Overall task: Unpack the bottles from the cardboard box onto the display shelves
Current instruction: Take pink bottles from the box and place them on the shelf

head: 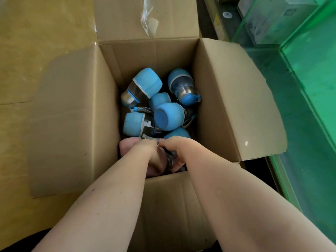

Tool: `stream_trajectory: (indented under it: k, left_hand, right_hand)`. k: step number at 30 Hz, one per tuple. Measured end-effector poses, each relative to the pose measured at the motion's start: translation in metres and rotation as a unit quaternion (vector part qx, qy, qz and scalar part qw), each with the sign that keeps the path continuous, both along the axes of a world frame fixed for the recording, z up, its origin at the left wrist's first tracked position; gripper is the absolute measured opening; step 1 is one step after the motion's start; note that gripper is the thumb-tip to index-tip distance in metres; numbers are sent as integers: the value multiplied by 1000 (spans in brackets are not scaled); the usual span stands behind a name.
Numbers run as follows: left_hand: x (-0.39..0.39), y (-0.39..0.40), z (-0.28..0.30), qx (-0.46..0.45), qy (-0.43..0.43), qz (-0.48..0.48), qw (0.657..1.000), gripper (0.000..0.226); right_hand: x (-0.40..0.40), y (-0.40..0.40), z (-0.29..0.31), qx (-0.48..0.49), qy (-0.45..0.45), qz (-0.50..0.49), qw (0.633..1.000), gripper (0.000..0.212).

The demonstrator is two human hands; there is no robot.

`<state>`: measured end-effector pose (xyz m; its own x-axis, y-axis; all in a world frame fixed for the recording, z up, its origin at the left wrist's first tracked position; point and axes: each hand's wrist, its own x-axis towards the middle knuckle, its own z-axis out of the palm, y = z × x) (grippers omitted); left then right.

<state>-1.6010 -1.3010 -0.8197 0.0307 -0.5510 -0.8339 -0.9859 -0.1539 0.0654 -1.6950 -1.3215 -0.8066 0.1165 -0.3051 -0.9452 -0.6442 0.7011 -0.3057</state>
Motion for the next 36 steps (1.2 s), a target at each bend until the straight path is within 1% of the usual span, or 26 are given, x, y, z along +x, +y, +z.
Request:
stream_trajectory:
  k: [1,3,4,7,10,12,14,17,19,20,22,24,25,27,29,30,32,33,35,36]
  left_hand:
    - [-1,-1,-3,-5,4,11,1000,60]
    - [-3,-1,-3,-18,-7,5,1000,67]
    - [-3,-1,0,-24,-16,3,1000,69]
    - [3,-7,14,-15,-31,75,997,71]
    - [20,-15,39,-19,-14,138,990,65]
    - [33,-18,58,-46,-3,180,982,70]
    - [45,-17,73,-87,13,230,969,77]
    - [55,-12,85,-154,85,317,932,86]
    - [57,-9,92,-199,136,355,904,89]
    - [58,-9,95,-213,159,367,891,90]
    - [59,-10,103,-224,207,383,872,89]
    - [59,-14,114,-229,250,388,857,94]
    - [58,-19,121,-236,266,383,852,99]
    - [57,-31,134,-255,282,363,851,108]
    - [54,-46,150,-285,290,343,847,104]
    - [52,-54,158,-310,294,338,839,105]
    - [50,-69,176,-358,303,343,814,112]
    - [49,-76,186,-370,307,342,807,110]
    - [47,-89,207,-383,320,339,797,99]
    - [47,-97,216,-392,327,337,791,98]
  right_hand:
    - [-1,1,-2,6,6,-9,1000,42]
    - [-3,3,-3,26,33,-27,999,43]
    - [-3,2,-5,16,40,-23,999,46]
    - [-1,0,-6,-37,50,-12,998,46]
    - [6,2,1,-32,23,-37,999,48]
    - [11,4,6,-23,-16,-70,997,50]
    - [18,3,13,20,-60,-160,985,57]
    - [32,-12,29,64,-122,-282,949,74]
    - [36,-22,45,67,-175,-325,927,73]
    - [36,-26,54,59,-190,-329,923,69]
    - [34,-33,76,10,-183,-313,932,52]
    - [34,-42,97,-57,-174,-300,936,37]
    - [34,-46,110,-95,-171,-289,937,37]
    - [36,-57,134,-183,-168,-273,929,49]
    - [38,-69,158,-276,-168,-247,914,53]
    - [39,-75,170,-314,-162,-223,908,53]
    - [42,-85,196,-377,-149,-186,895,42]
    - [43,-90,207,-404,-148,-177,885,40]
    - [44,-101,227,-445,-142,-165,869,47]
    - [44,-106,236,-461,-139,-163,861,52]
